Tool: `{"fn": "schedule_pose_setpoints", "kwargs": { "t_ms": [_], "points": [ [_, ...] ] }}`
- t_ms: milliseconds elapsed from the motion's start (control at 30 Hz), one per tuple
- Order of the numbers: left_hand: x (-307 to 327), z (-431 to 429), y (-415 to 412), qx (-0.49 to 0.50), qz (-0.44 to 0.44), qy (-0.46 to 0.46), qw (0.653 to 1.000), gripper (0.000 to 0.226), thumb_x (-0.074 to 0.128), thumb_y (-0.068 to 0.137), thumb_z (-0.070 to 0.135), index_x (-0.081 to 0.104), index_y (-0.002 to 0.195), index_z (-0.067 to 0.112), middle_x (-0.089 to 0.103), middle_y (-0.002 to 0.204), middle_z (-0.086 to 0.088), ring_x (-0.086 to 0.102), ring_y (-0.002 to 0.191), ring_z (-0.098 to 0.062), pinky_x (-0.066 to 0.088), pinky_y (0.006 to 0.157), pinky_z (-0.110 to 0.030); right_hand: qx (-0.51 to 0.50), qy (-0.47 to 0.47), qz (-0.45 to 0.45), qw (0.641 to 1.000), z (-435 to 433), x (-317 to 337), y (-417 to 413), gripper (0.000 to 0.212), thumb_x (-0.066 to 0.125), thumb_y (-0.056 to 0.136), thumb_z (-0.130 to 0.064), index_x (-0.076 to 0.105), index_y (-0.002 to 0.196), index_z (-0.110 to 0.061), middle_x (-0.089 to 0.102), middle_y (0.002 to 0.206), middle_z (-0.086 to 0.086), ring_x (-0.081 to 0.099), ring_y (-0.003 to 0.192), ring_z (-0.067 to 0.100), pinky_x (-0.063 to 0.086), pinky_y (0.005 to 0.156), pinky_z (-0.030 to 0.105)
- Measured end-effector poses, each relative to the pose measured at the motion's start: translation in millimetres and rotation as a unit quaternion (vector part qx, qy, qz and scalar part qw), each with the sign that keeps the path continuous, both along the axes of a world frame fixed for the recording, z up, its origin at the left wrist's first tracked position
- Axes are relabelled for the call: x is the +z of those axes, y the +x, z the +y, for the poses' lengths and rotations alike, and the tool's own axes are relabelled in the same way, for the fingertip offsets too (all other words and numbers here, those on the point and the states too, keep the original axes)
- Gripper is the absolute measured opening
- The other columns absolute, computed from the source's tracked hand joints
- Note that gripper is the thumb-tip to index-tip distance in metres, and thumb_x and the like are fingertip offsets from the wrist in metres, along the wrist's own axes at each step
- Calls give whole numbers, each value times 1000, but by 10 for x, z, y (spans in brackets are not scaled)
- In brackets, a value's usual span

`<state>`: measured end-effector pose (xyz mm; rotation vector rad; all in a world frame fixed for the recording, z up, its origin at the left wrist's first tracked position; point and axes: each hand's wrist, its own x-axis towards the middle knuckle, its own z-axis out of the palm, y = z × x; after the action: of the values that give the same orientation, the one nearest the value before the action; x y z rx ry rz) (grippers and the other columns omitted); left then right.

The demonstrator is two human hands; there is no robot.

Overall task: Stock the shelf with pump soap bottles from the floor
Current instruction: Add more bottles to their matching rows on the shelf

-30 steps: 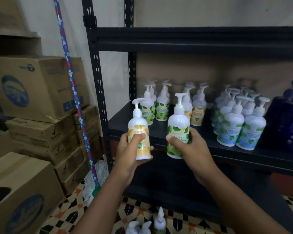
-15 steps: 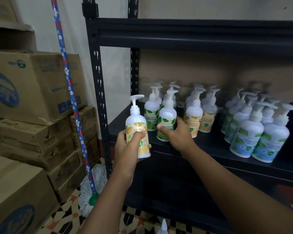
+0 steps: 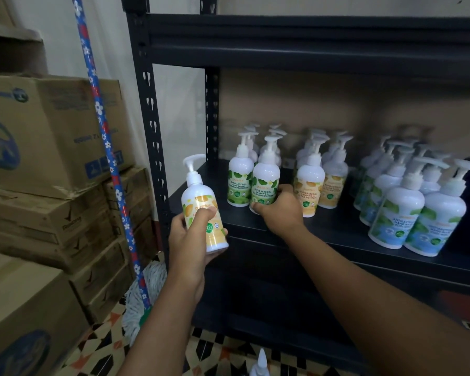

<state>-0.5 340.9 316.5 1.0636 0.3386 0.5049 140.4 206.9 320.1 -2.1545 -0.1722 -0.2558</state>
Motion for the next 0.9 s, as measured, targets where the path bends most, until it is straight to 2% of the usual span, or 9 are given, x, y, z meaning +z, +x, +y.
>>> {"fn": "schedule_pose_setpoints", "kwargs": {
  "t_ms": [133, 300, 433, 533, 667, 800, 900],
  "points": [
    [-1, -5, 20, -4, -2, -5, 1000, 24, 69, 91, 25, 58, 112, 22, 71, 103, -13, 73, 84, -28, 60, 72, -42, -5, -20, 9, 1000, 35, 47, 70, 61, 82, 81, -28, 47, 127, -7, 63, 126, 10, 60, 116, 30, 50, 91, 38],
    [2, -26, 43, -8, -2, -9, 1000, 26, 70, 90, 25, 59, 113, 23, 72, 104, -13, 73, 85, -27, 59, 70, -42, -10, -24, 12, 1000, 44, 40, 117, 60, 81, 82, -27, 47, 128, -7, 62, 128, 11, 59, 117, 31, 45, 86, 33],
    [11, -56, 41, -9, -1, -1, 1000, 27, 70, 90, 25, 58, 114, 22, 72, 103, -12, 74, 84, -27, 59, 71, -42, 1, -8, 15, 1000, 17, 61, 44, 65, 83, 80, -30, 49, 130, -5, 64, 126, 11, 61, 116, 29, 50, 89, 34],
    [22, -98, 34, -17, -2, 7, 1000, 25, 69, 91, 24, 59, 113, 23, 72, 102, -12, 74, 84, -27, 60, 72, -42, 23, -3, 4, 1000, -92, 86, -171, 63, 81, 82, -32, 52, 133, -6, 65, 126, 7, 62, 114, 24, 46, 83, 27],
    [38, -250, 19, -37, -1, 24, 999, 24, 67, 92, 23, 60, 115, 21, 72, 103, -10, 75, 86, -29, 61, 75, -45, 31, -54, -28, 998, -494, 35, -554, 63, 70, 90, -39, 50, 143, -12, 55, 142, 4, 53, 128, 20, 43, 98, 29],
    [38, -529, 5, -67, 3, 44, 997, 22, 67, 92, 21, 62, 113, 20, 74, 99, -7, 76, 89, -31, 62, 77, -49, 28, -123, -62, 990, -1098, -39, -829, 50, 66, 93, -42, 57, 136, -19, 57, 131, -3, 53, 120, 12, 42, 94, 23],
    [24, -784, -7, -79, 9, 79, 994, 18, 70, 91, 23, 68, 108, 21, 76, 98, -5, 74, 95, -28, 60, 87, -52, 4, -177, -90, 980, -1523, -127, -949, 47, 61, 96, -45, 58, 135, -20, 56, 132, -7, 49, 123, 10, 40, 99, 23]
  ]
}}
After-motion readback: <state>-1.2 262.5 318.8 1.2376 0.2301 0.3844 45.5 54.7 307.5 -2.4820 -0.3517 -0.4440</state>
